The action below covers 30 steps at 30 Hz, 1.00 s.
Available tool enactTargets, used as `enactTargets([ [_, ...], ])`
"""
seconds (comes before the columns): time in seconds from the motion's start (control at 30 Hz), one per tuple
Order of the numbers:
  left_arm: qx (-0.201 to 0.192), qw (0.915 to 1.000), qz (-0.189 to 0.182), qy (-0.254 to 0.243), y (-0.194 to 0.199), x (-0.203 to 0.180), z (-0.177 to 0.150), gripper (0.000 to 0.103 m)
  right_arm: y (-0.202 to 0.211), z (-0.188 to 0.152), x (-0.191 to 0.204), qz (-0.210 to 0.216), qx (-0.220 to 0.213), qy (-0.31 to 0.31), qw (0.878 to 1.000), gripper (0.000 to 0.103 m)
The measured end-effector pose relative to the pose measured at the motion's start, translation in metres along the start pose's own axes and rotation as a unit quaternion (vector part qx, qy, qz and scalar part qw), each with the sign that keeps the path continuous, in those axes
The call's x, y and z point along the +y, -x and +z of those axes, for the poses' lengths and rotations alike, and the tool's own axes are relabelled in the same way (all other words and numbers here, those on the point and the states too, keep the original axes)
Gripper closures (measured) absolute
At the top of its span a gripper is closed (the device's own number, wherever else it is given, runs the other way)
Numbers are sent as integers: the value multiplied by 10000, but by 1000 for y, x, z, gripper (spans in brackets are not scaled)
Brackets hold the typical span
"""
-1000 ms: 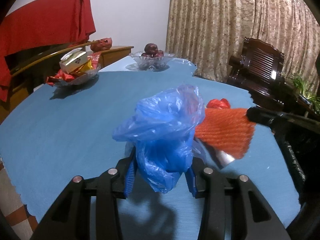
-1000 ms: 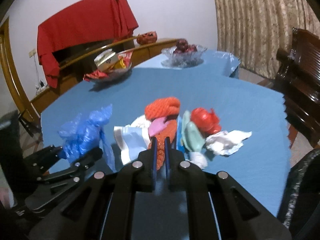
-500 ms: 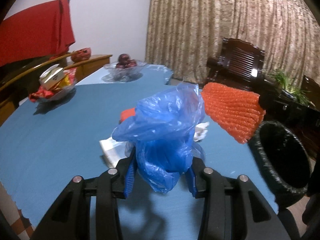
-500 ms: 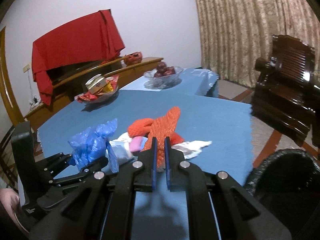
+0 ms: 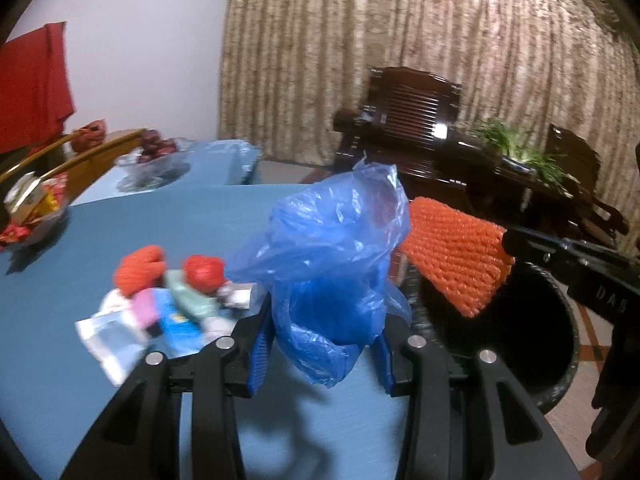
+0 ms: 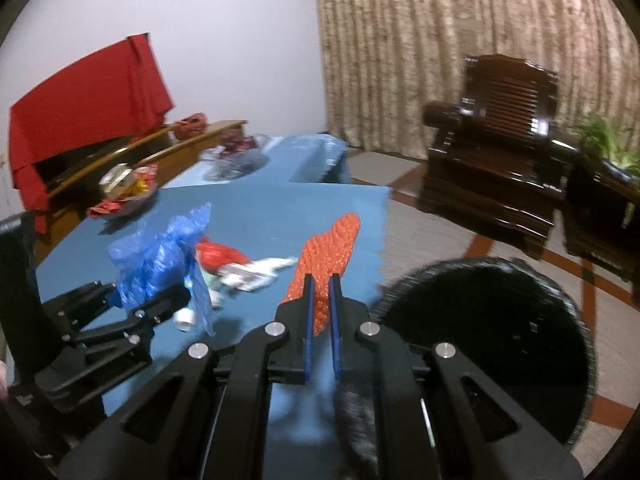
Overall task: Collect trash
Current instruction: 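Carry bag and net over the bin and open both tools to drop them, then move both tools back to the remaining trash on the table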
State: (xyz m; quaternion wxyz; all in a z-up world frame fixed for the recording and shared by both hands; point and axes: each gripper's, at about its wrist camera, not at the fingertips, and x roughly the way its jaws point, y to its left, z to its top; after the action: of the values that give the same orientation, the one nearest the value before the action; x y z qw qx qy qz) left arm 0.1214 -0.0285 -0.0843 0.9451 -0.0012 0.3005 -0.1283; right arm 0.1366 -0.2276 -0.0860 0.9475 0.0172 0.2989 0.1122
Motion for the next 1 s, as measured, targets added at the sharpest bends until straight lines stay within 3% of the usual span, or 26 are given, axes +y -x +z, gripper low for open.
enactTargets([
  [0.37,166,9951,-899,-368,-49,-96,12,61,16,-39,-96,-946,221,-554,9937,97],
  [0.6,465,9895,-1295,-443,-83,-139,14,58,11,-62,-129,-1285,438,-779,9877,96],
  [0.7,702,9852,-1507,-428,-99,-152,12,47,9,-74,-139,-1458,569,-862,9839,92],
  [0.73,767,9841,-1545,-419,-102,-154,12,37,8,-78,-142,-1513,609,-895,9825,91],
  [0.77,814,9834,-1573,-397,-106,-157,11,30,9,-82,-145,-1536,637,-925,9817,84],
  [0.8,827,9828,-1610,-369,-108,-157,10,28,9,-85,-147,-1571,665,-962,9806,80],
  [0.9,860,9816,-1671,-351,-107,-154,7,25,14,-92,-149,-1683,656,-1016,9783,55],
  [0.93,839,9818,-1666,-342,-105,-151,7,22,16,-91,-149,-1720,624,-1025,9778,34],
  [0.97,828,9821,-1660,-335,-106,-151,8,21,18,-91,-149,-1752,567,-1036,9774,22],
  [1.0,807,9825,-1646,-325,-103,-149,8,21,20,-91,-148,-1758,500,-1045,9776,18],
])
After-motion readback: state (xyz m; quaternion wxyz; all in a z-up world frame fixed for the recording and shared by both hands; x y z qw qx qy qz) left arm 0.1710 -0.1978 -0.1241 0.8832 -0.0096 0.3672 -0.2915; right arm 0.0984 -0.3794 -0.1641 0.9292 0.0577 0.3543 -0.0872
